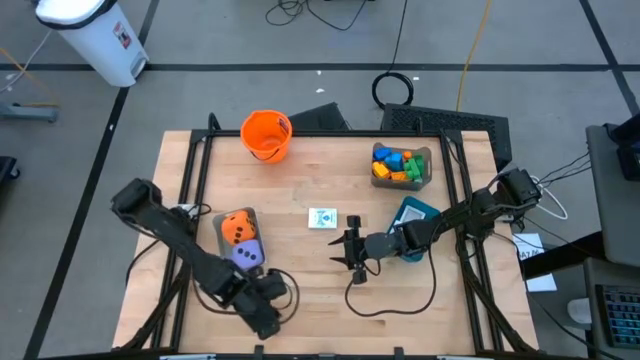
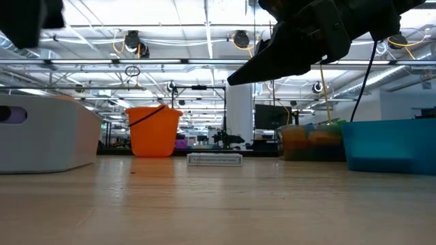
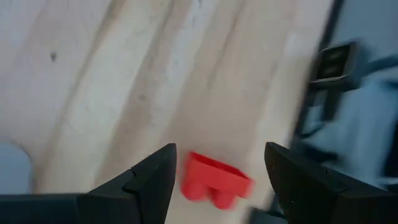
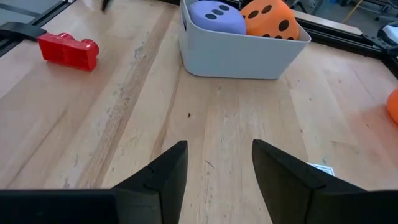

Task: Pick & Place Toys
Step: Put the red game piece into the black bin

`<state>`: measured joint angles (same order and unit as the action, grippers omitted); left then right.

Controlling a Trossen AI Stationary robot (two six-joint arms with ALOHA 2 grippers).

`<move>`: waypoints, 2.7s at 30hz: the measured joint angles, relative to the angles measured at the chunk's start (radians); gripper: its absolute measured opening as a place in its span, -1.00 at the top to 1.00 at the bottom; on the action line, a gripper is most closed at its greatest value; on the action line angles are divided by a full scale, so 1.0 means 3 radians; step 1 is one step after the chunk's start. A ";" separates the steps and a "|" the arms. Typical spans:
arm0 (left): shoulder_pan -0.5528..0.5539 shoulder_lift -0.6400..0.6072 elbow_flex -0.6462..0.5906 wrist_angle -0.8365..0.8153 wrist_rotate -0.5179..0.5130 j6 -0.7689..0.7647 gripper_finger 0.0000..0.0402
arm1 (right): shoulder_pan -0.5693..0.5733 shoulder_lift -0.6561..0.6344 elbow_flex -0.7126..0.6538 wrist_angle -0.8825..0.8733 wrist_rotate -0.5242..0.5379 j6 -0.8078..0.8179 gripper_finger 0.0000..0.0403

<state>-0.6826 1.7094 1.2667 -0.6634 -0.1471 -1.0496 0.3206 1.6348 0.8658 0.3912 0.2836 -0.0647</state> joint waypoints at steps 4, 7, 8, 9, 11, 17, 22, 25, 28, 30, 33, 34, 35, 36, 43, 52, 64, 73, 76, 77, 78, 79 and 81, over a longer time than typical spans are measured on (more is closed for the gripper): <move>-0.0088 -0.0161 0.0000 0.0007 -0.0043 -0.0626 -0.26 | 0.0004 0.0000 0.0000 0.0001 -0.0001 0.0000 0.15; -0.0137 -0.0165 0.0000 -0.0009 -0.0099 -0.1231 -0.26 | 0.0004 0.0000 0.0000 0.0001 -0.0001 0.0000 0.15; -0.0146 -0.0150 0.0000 -0.0027 -0.0101 -0.1437 -0.26 | 0.0004 0.0000 0.0000 0.0001 -0.0001 0.0000 0.15; -0.0151 -0.0125 0.0001 -0.0035 -0.0107 -0.1632 -0.26 | 0.0005 0.0000 0.0000 -0.0007 -0.0001 0.0010 0.15; -0.0151 -0.0045 0.0003 -0.0078 -0.0091 -0.1971 -0.26 | 0.0005 -0.0001 0.0000 -0.0051 -0.0002 0.0105 0.15; -0.0149 0.0285 0.0001 -0.0083 0.0334 -0.2732 -0.26 | 0.0005 -0.0001 0.0000 -0.0131 -0.0003 0.0115 0.15; -0.0159 0.0496 0.0062 -0.0077 0.0577 -0.3112 -0.26 | 0.0005 -0.0001 0.0000 -0.0148 -0.0003 -0.0101 0.15; -0.0160 0.0582 0.0190 -0.0068 0.0575 -0.3163 -0.26 | 0.0005 -0.0001 0.0000 -0.0148 -0.0003 -0.0160 0.15; -0.0151 0.0677 0.0313 -0.0072 0.0579 -0.3166 -0.26 | 0.0004 -0.0001 0.0000 -0.0147 -0.0003 -0.0218 0.15; -0.0150 0.0761 0.0353 -0.0091 0.0631 -0.3166 -0.26 | 0.0004 -0.0001 0.0000 -0.0148 -0.0003 -0.0260 0.15; -0.0137 0.0871 0.0382 -0.0085 0.0844 -0.3179 -0.26 | 0.0004 -0.0001 0.0000 -0.0148 -0.0003 -0.0264 0.15; -0.0136 0.0900 0.0385 -0.0083 0.0902 -0.3172 -0.26 | 0.0004 -0.0001 0.0000 -0.0147 -0.0003 -0.0264 0.15; -0.0134 0.0926 0.0387 -0.0079 0.0956 -0.3167 -0.26 | 0.0004 -0.0001 0.0000 -0.0145 -0.0003 -0.0264 0.15; -0.0132 0.0926 0.0385 -0.0092 0.0972 -0.3165 -0.26 | 0.0004 -0.0001 0.0000 -0.0146 -0.0002 -0.0264 0.15; -0.0120 0.0919 0.0373 -0.0373 0.0893 -0.3144 -0.26 | 0.0004 -0.0001 0.0000 -0.0144 -0.0003 -0.0244 0.15; -0.0075 0.0930 0.0369 -0.0594 0.0880 -0.2836 -0.26 | 0.0004 -0.0001 -0.0001 -0.0147 -0.0003 -0.0174 0.15; 0.0023 0.0930 0.0369 -0.0632 0.0752 -0.2290 -0.12 | 0.0004 -0.0001 -0.0223 0.0114 0.0003 -0.0156 0.15; 0.0049 0.0925 0.0370 -0.0690 0.0564 -0.1955 0.27 | 0.0003 -0.0001 -0.0247 0.0178 0.0003 -0.0170 0.15; 0.0074 0.0916 0.0371 -0.0691 0.0422 -0.1784 0.27 | 0.0005 -0.0001 -0.0247 0.0179 0.0000 -0.0172 0.15; 0.0085 0.0895 0.0371 -0.0705 0.0331 -0.1718 0.27 | 0.0005 -0.0001 -0.0247 0.0180 0.0000 -0.0172 0.15; 0.0100 0.0869 0.0370 -0.0714 0.0214 -0.1654 0.26 | 0.0005 -0.0001 -0.0247 0.0180 0.0000 -0.0173 0.15; 0.0121 0.0830 0.0369 -0.0715 0.0108 -0.1579 0.23 | 0.0005 -0.0004 -0.0247 0.0179 0.0000 -0.0173 0.15; 0.0156 0.0708 0.0369 -0.0735 -0.0181 -0.1411 0.19 | 0.0005 -0.0019 -0.0247 0.0187 0.0000 -0.0178 0.15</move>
<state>-0.6358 1.9218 1.3773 -0.8839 -0.2014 -1.4730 0.3222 1.6290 0.7918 0.4474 0.2836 -0.1181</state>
